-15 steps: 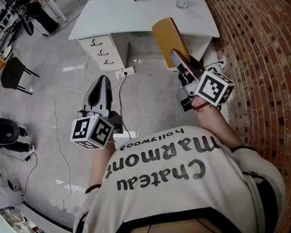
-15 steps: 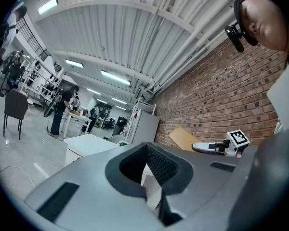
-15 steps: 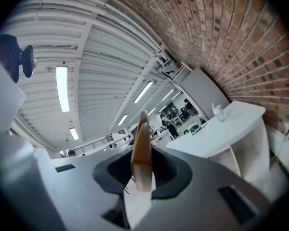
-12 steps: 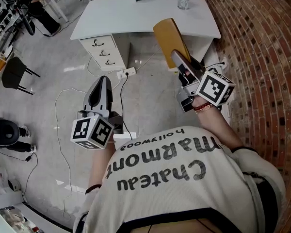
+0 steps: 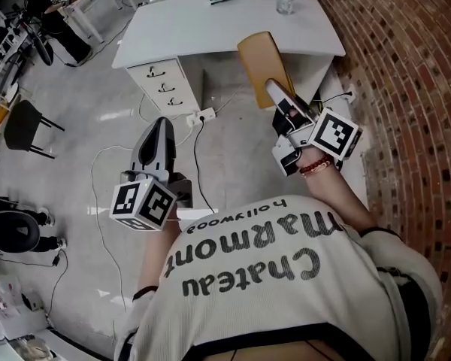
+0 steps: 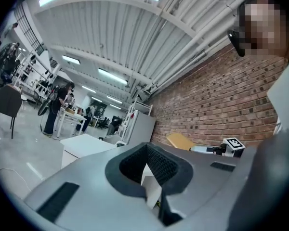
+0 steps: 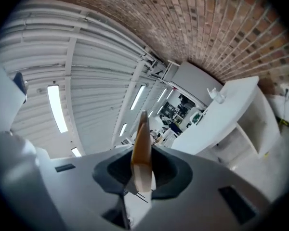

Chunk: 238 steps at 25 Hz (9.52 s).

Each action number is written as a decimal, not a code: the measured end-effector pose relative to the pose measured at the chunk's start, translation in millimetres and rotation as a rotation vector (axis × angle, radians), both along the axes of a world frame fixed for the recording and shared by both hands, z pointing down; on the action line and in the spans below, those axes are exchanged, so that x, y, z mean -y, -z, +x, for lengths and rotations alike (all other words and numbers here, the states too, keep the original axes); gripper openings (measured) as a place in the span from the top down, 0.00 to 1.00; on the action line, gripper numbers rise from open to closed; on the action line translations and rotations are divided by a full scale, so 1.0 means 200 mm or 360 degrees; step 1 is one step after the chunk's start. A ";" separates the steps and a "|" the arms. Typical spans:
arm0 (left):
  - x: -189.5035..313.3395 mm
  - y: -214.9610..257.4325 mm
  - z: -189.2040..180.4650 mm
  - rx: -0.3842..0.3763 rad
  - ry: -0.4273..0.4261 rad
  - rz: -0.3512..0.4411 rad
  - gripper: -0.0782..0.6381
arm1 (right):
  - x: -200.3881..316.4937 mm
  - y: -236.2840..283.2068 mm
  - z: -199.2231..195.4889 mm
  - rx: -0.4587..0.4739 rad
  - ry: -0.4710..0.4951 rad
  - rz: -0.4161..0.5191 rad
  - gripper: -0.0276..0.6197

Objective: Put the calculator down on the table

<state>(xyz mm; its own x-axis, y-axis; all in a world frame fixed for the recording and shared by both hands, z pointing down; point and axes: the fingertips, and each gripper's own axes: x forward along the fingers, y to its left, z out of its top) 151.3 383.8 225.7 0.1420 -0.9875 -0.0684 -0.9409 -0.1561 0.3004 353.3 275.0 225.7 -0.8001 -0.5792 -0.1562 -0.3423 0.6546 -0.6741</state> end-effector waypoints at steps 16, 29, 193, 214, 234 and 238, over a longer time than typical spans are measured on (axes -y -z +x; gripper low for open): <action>-0.10 -0.31 -0.24 -0.0204 -0.0080 -0.0108 0.89 | -0.04 -0.47 -0.29 -0.0203 -0.0051 -0.0397 0.82; 0.21 -0.24 -0.50 -0.0150 0.0042 -0.0083 0.89 | 0.33 -0.41 -0.57 -0.0200 0.0013 -0.0328 0.82; 2.65 -0.81 -2.05 -0.0365 0.0066 -0.0335 0.89 | 2.62 -1.79 -1.82 -0.1318 -0.0068 -0.0821 0.65; 2.59 -0.81 -2.05 -0.0356 0.0095 -0.0342 0.89 | 2.61 -1.81 -1.78 -0.1690 -0.0142 -0.0646 0.53; 2.62 -0.83 -2.04 -0.0367 0.0068 -0.0347 0.89 | 2.62 -1.83 -1.71 -0.1746 -0.0206 -0.0684 0.40; 2.63 -0.83 -2.03 -0.0366 0.0061 -0.0346 0.89 | 2.61 -1.84 -1.71 -0.1775 -0.0190 -0.0675 0.39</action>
<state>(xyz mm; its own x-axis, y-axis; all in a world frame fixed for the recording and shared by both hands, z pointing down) -254.9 -141.5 391.6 0.1095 -0.9868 0.1191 -0.8484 -0.0304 0.5285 11.7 -247.3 593.0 -0.3109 -0.4968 0.8103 -0.9185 0.3763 -0.1217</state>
